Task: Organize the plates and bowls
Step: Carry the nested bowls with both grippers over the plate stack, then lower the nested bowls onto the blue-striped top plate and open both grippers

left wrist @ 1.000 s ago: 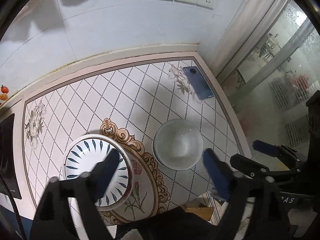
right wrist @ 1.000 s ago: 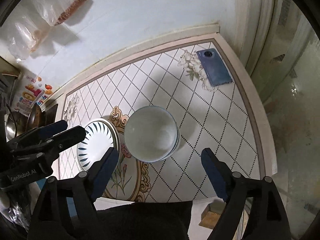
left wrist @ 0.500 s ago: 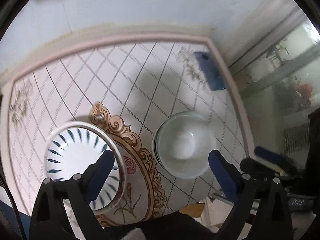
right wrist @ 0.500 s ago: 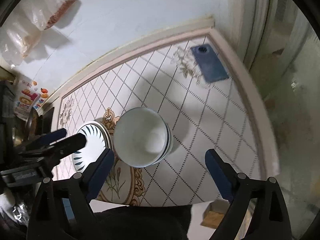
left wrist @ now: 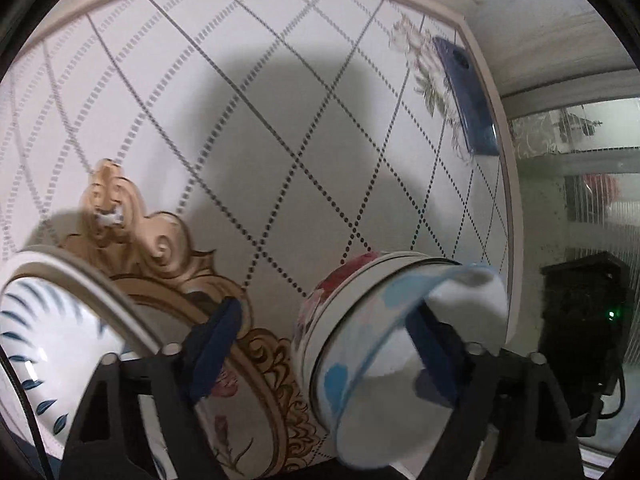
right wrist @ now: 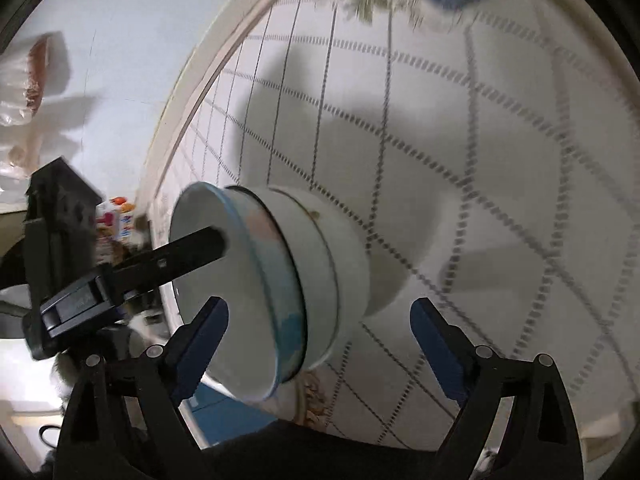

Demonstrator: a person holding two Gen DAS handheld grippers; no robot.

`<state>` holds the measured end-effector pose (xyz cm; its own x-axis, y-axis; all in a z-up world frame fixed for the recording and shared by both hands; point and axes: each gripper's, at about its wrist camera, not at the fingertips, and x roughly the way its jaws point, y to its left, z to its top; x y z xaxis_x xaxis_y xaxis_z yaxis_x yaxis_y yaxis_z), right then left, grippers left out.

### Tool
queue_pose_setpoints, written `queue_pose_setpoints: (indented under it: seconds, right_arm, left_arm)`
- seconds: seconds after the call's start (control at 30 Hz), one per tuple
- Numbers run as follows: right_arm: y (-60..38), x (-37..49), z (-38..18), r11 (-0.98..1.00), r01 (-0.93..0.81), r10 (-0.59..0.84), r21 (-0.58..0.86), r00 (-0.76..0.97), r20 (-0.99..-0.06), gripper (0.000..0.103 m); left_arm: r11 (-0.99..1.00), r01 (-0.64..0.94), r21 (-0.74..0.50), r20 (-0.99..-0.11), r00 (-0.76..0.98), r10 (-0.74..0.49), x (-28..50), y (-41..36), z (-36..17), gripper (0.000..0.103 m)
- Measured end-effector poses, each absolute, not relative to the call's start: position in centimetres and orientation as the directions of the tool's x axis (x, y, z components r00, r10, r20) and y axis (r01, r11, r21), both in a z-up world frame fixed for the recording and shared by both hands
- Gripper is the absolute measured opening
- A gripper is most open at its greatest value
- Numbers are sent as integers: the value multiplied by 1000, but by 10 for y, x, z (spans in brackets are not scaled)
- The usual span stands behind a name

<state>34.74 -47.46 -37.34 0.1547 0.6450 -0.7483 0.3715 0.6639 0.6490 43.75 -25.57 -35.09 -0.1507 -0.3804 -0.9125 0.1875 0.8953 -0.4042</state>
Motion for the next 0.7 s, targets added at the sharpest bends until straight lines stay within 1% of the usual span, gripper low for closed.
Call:
queue_pose_setpoints:
  seconds: [0.03,0.07,0.1,0.13,0.17,0.2,0.23,0.27,0.47,0.7]
  right_arm:
    - [-473,348,-377,654,375,656,657,152,-739,94]
    - [-472,350,-383,642,379,667,666,152,-730,93]
    - [-471,350,-387,637,388,668,666,155,-728,90]
    - [-472,351,-389,630,386,671,674,167,-722,89]
    - [-471,353,-389,624,378,675,684,181,-715,81]
    - [-471,355,-390,625,376,675,684,182,-716,73]
    - [-470,357,-393,621,381,676,685,183,-714,69]
    - [-470,358,-395,616,387,678,687,185,-712,62]
    - [-455,367,-390,688,353,624,635,161,-765,60]
    - [-444,371,-388,671,368,639,644,153,-754,60]
  left_arm:
    - [893,188,-409,-909,-163,-383,438,-258,-354,74]
    - [887,195,-418,-905,-175,-387,437,-261,-357,66]
    - [884,200,-424,-902,-181,-392,438,-263,-359,60]
    - [874,197,-444,-892,-185,-412,437,-263,-361,58]
    - [865,188,-466,-882,-184,-435,436,-263,-361,53]
    - [861,185,-475,-877,-180,-445,435,-264,-361,51]
    - [863,190,-469,-881,-173,-440,434,-265,-360,51]
    - [866,198,-458,-887,-164,-432,433,-266,-358,51]
    - [883,191,-429,-903,-132,-409,432,-269,-357,50]
    - [896,172,-410,-912,-108,-396,437,-254,-346,49]
